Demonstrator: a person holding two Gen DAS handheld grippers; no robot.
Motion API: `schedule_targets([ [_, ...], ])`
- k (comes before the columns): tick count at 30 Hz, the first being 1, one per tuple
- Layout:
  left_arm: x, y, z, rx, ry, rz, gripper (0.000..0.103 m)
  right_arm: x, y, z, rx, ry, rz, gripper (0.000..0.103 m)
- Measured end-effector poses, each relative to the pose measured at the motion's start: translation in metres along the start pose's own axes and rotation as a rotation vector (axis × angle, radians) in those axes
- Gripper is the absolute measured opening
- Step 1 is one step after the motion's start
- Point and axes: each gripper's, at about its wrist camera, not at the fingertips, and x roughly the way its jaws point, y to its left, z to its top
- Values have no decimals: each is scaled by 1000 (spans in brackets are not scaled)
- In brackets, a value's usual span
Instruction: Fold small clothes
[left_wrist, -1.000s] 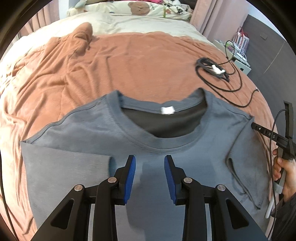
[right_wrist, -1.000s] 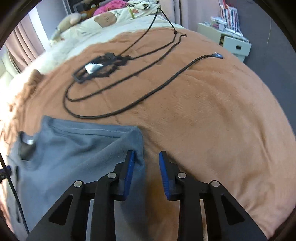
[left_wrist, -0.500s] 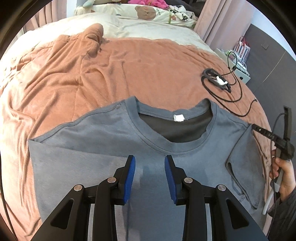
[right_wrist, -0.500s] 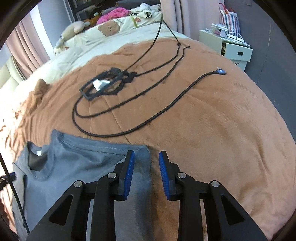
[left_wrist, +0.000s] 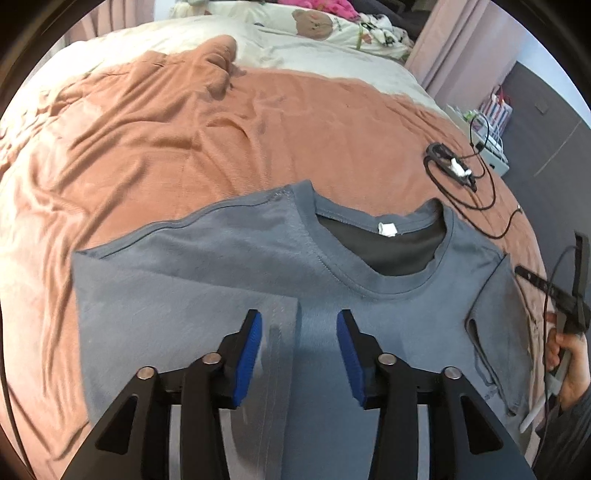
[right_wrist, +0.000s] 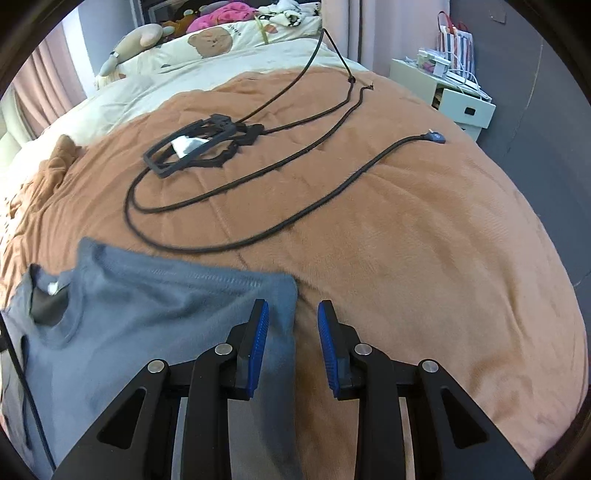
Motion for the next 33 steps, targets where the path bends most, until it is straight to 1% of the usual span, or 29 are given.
schedule_targets([
  [1,-6,0,-2,-5,-9,-5,56,-5,-1,-2,-5,3,-5,26],
  [4,-28,-2,-11,2,-30,-22,64,-23,-3,-12,-43,36,-6,26],
  [7,-47,-4,-24,17,-34,-21,65,-45,-6,-28,-93,61,-24,28],
  [9,-61,-4,-34,19,-31,-22,65,-59,-9,-36,-103,67,-27,36],
  [13,-92,2,-51,0,-50,-21,65,-91,-16,-53,-119,81,-34,39],
  [15,-111,4,-61,-12,-67,-19,68,-103,-16,-59,-135,113,-43,51],
  [16,-119,4,-65,-14,-73,-16,71,-111,-15,-64,-142,122,-40,54],
  [20,-155,4,-83,-7,-109,1,77,-148,-11,-77,-163,121,-28,75],
  [21,-164,4,-87,-6,-115,6,78,-156,-10,-79,-163,124,-24,77],
  [26,-205,7,-107,-19,-156,6,81,-195,-15,-92,-150,131,-10,77],
  [28,-219,8,-115,-26,-169,6,85,-212,-13,-99,-163,125,-13,77],
  [30,-234,10,-125,-31,-171,10,88,-230,-7,-108,-202,108,-57,77],
  [32,-245,10,-133,-26,-166,5,89,-245,-3,-118,-242,96,-118,77],
  [33,-253,10,-140,-22,-160,1,89,-254,0,-124,-257,87,-129,77],
])
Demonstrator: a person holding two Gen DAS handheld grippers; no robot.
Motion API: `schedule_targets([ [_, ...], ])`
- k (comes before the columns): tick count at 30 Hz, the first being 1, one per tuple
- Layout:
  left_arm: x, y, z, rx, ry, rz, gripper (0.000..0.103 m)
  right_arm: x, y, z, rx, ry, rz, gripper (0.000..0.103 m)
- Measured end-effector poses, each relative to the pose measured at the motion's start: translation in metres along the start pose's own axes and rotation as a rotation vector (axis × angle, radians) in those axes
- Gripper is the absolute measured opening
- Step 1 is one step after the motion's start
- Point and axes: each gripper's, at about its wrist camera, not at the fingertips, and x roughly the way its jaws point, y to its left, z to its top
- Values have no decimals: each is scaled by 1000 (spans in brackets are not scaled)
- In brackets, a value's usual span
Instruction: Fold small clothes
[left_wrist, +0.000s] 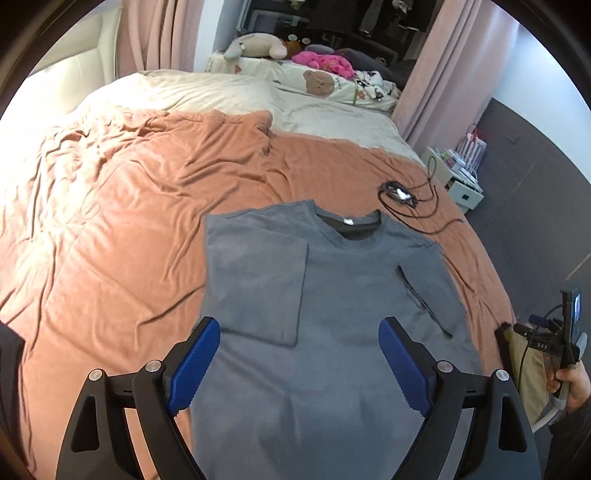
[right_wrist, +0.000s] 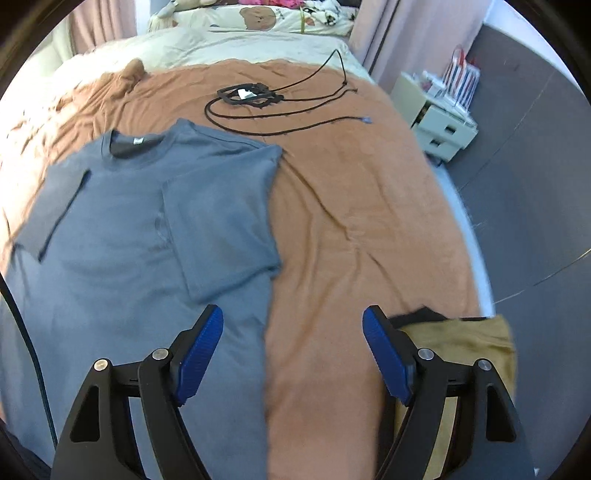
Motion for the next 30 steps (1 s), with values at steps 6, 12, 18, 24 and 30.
schedule_targets([
  [6,-38,-3,-34,2,0,-20,89,-44,2,-33,30,-51,85,77],
  [12,-68,1,-74,-45,-38,-15,90,-89,-8,-78,66,-137,119,77],
  [18,-98,-5,-110,-30,-86,10,101,-130,-20,-128,108,-223,165,77],
  [24,-139,-22,-142,41,-161,33,103,-166,-26,-178,123,-285,194,93],
  [30,-166,-32,-171,77,-191,37,103,-185,-29,-217,135,-297,230,103],
])
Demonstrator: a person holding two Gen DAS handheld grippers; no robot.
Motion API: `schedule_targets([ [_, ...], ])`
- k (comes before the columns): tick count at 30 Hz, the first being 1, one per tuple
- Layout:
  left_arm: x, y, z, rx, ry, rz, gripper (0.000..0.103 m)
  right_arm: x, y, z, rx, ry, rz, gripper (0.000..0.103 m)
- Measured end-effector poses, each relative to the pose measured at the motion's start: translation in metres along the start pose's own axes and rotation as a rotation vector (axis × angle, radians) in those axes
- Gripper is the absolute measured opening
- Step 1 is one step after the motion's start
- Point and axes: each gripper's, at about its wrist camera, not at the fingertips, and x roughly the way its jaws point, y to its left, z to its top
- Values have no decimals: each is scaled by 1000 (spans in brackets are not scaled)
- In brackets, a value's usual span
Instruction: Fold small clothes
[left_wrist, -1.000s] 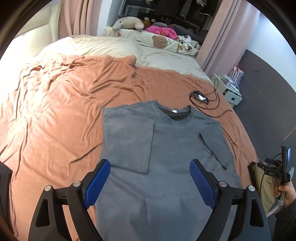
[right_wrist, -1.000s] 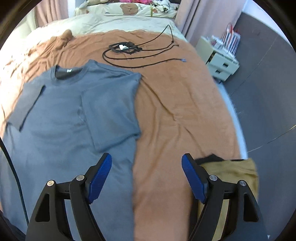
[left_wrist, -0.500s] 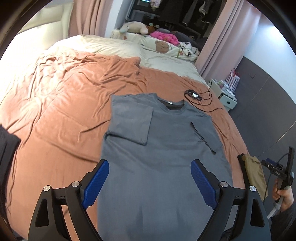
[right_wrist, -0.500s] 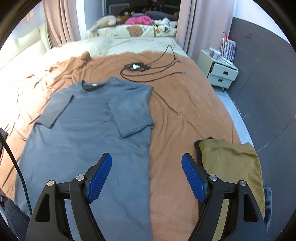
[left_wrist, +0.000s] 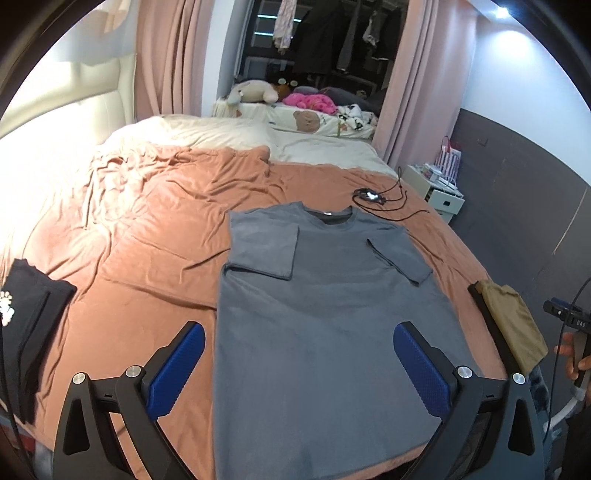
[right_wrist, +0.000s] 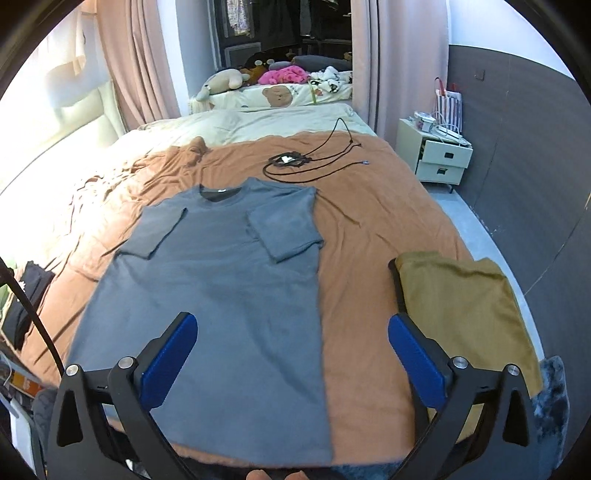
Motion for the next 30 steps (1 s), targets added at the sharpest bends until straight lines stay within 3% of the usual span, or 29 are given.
schedule_targets([
  [8,-33,3,-31,-13,-47,-13,103,-27,-13,-24,15,-29,53,103],
  [12,-45,7,-48,-27,-76,-15,103,-32,-15,-44,7,-3,93,103],
  [15,-49,10,-61,-29,-81,-6,103,-33,-16,-55,-12,-6,62,103],
  [22,-51,17,-94,-29,-73,11,103,-35,-24,-86,46,-48,77,103],
  [30,-47,39,-126,-89,-35,5,103,-27,-38,-117,101,23,84,103],
])
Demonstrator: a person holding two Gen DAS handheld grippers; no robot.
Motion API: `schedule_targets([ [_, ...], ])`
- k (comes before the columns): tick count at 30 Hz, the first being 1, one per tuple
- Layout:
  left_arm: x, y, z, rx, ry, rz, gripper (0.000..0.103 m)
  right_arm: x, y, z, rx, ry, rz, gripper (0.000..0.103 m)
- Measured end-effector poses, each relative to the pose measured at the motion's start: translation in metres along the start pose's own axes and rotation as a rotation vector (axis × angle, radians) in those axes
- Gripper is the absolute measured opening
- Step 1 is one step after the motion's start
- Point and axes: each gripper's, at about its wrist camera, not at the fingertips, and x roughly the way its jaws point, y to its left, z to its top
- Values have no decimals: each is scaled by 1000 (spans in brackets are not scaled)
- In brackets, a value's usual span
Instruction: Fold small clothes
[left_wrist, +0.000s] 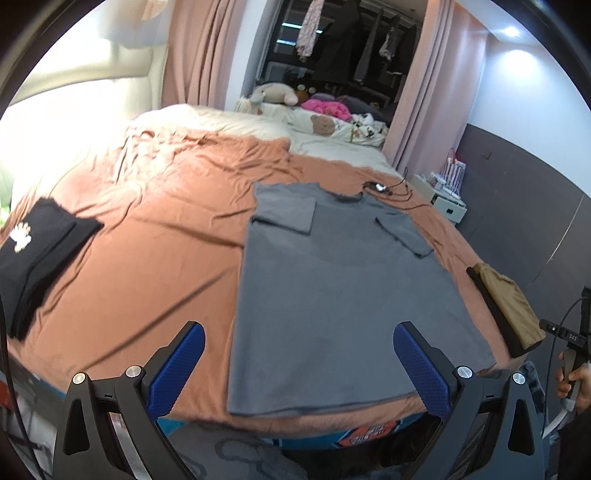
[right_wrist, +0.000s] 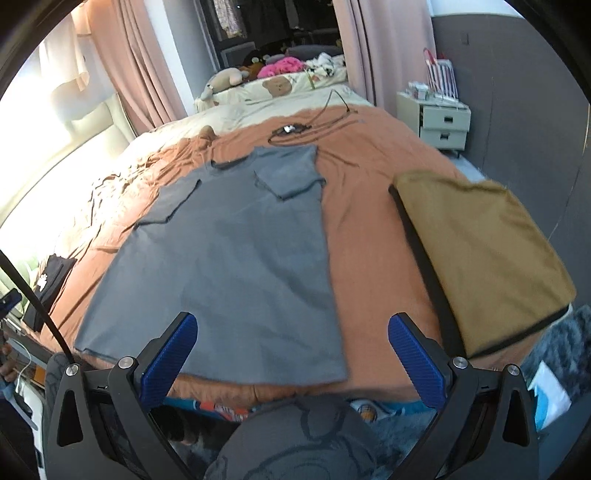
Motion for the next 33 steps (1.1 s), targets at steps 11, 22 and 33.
schedule_targets([
  [11,8,43,-31,-83,78,-7,103,-8,-22,-8,19,8,3,103],
  [22,59,85,-50,-182,164,-72,100,12,-26,-10,92,61,-14,103],
  [33,108,90,-69,-242,315,-142,72,66,-33,-7,114,146,4,103],
])
